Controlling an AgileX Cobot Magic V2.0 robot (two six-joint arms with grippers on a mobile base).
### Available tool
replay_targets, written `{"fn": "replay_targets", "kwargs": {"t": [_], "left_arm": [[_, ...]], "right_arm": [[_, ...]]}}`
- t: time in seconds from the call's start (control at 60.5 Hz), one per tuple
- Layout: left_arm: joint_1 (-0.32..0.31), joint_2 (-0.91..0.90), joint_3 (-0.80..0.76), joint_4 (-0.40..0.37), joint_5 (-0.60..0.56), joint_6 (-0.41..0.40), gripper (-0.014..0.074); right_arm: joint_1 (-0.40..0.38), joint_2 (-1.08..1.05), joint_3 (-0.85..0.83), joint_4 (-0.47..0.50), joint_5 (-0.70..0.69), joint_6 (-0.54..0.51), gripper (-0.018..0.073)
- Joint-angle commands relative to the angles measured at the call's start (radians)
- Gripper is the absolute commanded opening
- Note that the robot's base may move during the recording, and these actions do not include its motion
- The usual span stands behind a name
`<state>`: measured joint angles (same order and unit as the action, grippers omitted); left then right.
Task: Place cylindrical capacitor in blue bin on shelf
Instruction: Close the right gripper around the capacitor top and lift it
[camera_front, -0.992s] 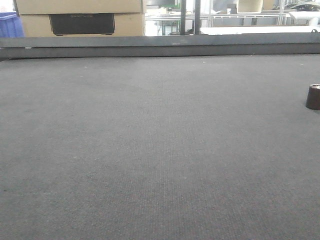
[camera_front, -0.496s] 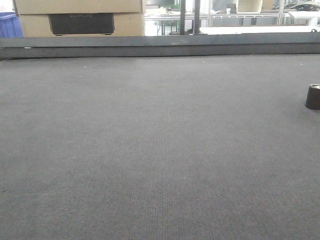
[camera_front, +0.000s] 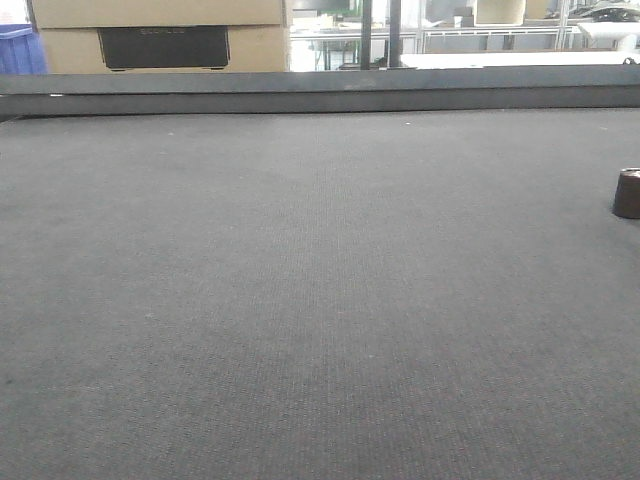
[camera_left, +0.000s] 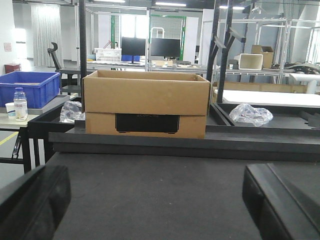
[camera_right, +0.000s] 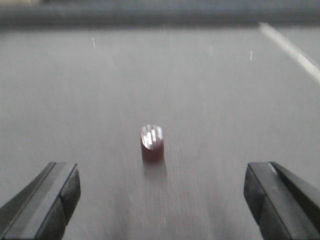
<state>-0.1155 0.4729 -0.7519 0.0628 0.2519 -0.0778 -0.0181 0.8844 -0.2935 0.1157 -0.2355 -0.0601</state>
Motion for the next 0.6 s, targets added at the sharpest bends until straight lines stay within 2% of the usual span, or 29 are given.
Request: {"fn": "replay_targets", "kwargs": {"t": [0.0,0.479,0.579], "left_arm": [[-0.007,0.003,-0.006,0.003,-0.015,-0.005,0.0609],[-0.007,0.003,-0.006,0.003,-0.015,-0.005,0.0609],[-0.007,0.003,-0.006,0.003,-0.013,-0.005,0.0609]], "right_arm": [[0.003,0.069,0.061,-0.038,-0.21,-0.005,0.0571],[0.003,0.58,-0.012,-0.046,-0.674,-0.005,0.0571],[0.003,0.663,-0.066,-0.046,-0.697,-0.005,0.0571]]}}
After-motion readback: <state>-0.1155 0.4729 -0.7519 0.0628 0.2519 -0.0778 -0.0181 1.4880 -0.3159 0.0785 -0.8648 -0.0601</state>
